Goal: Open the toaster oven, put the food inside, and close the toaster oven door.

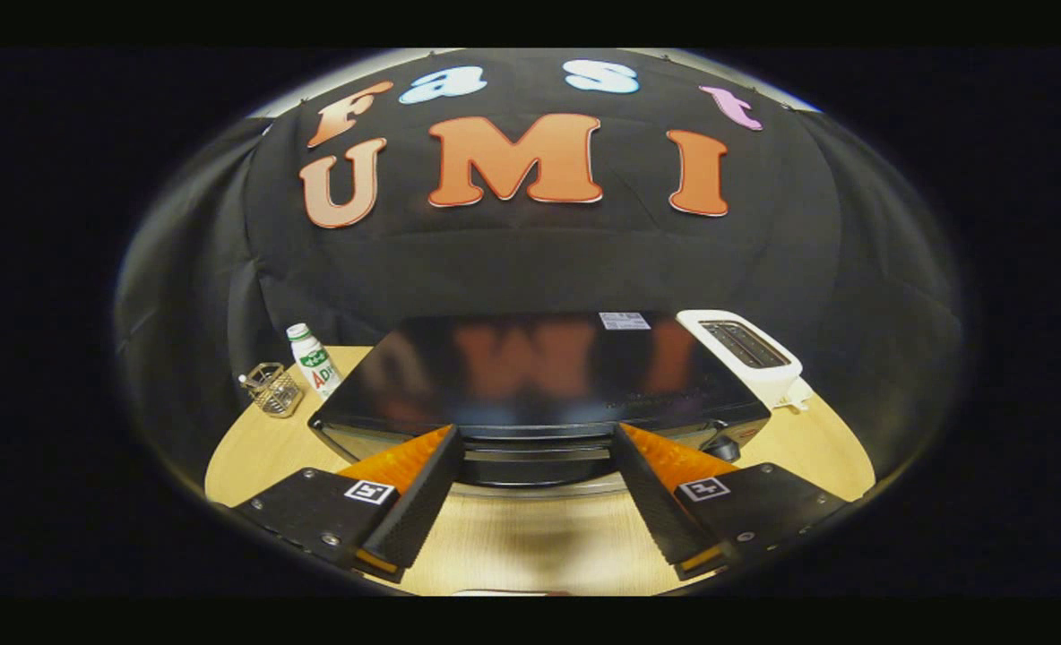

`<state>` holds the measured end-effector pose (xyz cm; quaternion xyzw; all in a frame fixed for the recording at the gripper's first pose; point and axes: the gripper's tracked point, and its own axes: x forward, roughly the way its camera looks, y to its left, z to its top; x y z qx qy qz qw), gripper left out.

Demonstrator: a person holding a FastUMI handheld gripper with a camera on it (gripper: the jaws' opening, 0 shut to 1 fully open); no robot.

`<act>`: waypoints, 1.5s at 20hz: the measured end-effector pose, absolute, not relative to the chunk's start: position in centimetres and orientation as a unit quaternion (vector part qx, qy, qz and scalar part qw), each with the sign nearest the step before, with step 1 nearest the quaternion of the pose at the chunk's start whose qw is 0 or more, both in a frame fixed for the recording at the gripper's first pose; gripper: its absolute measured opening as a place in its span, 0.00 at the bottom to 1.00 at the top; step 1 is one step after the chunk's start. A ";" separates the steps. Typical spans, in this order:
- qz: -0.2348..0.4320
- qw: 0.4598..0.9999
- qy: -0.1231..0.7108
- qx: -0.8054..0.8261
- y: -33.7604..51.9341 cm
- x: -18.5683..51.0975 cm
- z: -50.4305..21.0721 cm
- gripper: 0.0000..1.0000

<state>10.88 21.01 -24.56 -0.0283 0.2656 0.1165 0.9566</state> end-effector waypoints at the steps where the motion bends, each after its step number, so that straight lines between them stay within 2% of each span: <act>1: 0.116 0.957 0.264 -0.028 20.9 10.4 -24.6 0.99; 15: 0.116 0.971 0.207 -0.010 18.1 0.0 -29.3 0.97; 22: 0.116 0.966 0.230 -0.011 17.3 -3.5 -34.7 0.99; 30: 0.108 0.948 0.298 0.003 17.1 -5.1 -40.2 0.99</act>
